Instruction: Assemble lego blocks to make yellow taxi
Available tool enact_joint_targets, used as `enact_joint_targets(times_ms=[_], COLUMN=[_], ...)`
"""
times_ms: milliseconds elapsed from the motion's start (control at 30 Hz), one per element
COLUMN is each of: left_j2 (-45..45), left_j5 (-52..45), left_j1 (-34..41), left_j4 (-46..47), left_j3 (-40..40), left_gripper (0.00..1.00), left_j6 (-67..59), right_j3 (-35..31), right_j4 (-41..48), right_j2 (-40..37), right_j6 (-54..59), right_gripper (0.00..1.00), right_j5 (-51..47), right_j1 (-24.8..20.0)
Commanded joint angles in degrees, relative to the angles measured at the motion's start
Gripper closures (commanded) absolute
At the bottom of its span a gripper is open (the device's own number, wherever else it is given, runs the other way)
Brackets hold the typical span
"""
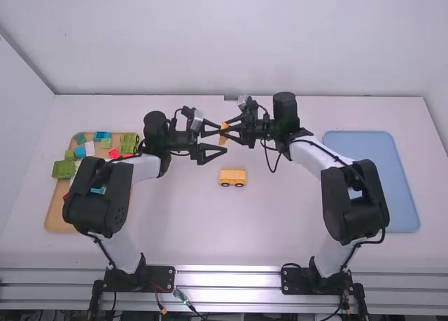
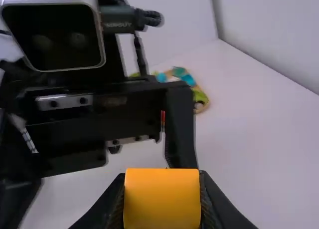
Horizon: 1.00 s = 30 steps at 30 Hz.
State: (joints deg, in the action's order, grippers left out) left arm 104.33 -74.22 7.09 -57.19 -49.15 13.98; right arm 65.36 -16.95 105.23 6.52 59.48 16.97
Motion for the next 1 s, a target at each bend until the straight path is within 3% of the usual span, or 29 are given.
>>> enact_joint_targets(times_ms=[0, 100, 200, 333, 400, 500, 633, 833, 967], left_j2=[-0.6, -0.6, -0.6, -0.6, -0.9, -2.4, -6.4, -17.8, -28.3], left_j5=[-3.1, -2.8, -2.6, 8.3, 19.4, 34.6, 46.3, 54.4, 63.8], left_j1=[-0.9, -1.6, -1.9, -1.6, -1.7, -2.5, -3.6, -8.1, -11.6], left_j4=[0.9, 7.9, 14.6, 25.8, 31.8, 40.1, 47.4, 47.5, 46.9], left_j3=[-0.7, -0.6, -0.3, -0.3, -0.8, -2.4, -4.1, -0.3, 5.4], left_gripper=[0.01, 0.01, 0.01, 0.01, 0.01, 0.0, 0.01, 0.01, 0.01], left_j6=[-0.3, -3.5, -14.7, -26.4, -30.0, -30.9, -28.9, -25.7, -23.2], right_j3=[1.2, 2.3, 5.0, 10.9, 13.7, 14.7, 14.6, 17.2, 24.9], right_j4=[2.2, 9.2, 18.4, 32.0, 37.8, 40.5, 41.0, 42.1, 47.1], right_j2=[-0.8, -1.7, -2.5, -2.5, -2.5, -2.5, -1.4, 2.3, 8.2], right_j6=[0.4, 2.6, 5.9, 12.6, 15.7, 16.5, 17.3, 19.5, 23.9], right_gripper=[0.85, 0.85, 0.85, 0.84, 0.84, 0.84, 0.84, 0.81, 0.81], right_j5=[-18.4, -25.8, -30.4, -36.9, -39.3, -41.4, -41.5, -41.4, -41.2], right_j1=[-1.0, -0.8, -0.7, 1.0, 2.2, 3.5, 5.0, 8.7, 11.4])
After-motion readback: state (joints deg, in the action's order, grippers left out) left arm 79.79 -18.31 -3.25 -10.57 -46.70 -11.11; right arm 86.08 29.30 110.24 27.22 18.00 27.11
